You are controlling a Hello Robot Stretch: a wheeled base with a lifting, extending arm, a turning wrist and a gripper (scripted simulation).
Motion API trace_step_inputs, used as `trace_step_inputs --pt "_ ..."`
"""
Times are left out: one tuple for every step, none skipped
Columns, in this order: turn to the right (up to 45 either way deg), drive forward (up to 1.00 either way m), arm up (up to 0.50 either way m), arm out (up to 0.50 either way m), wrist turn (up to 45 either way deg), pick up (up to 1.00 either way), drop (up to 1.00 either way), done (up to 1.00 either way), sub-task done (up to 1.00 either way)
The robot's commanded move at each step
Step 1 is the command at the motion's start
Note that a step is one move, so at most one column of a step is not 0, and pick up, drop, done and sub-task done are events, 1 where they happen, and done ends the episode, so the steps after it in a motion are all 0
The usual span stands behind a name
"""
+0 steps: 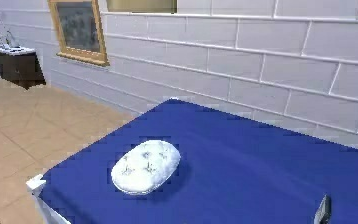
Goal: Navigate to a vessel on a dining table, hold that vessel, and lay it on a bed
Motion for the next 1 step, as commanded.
trace_step_inputs --pt "-45.0 0.0 0.0 0.0 0.0 0.0 0.0 0.0 0.0"
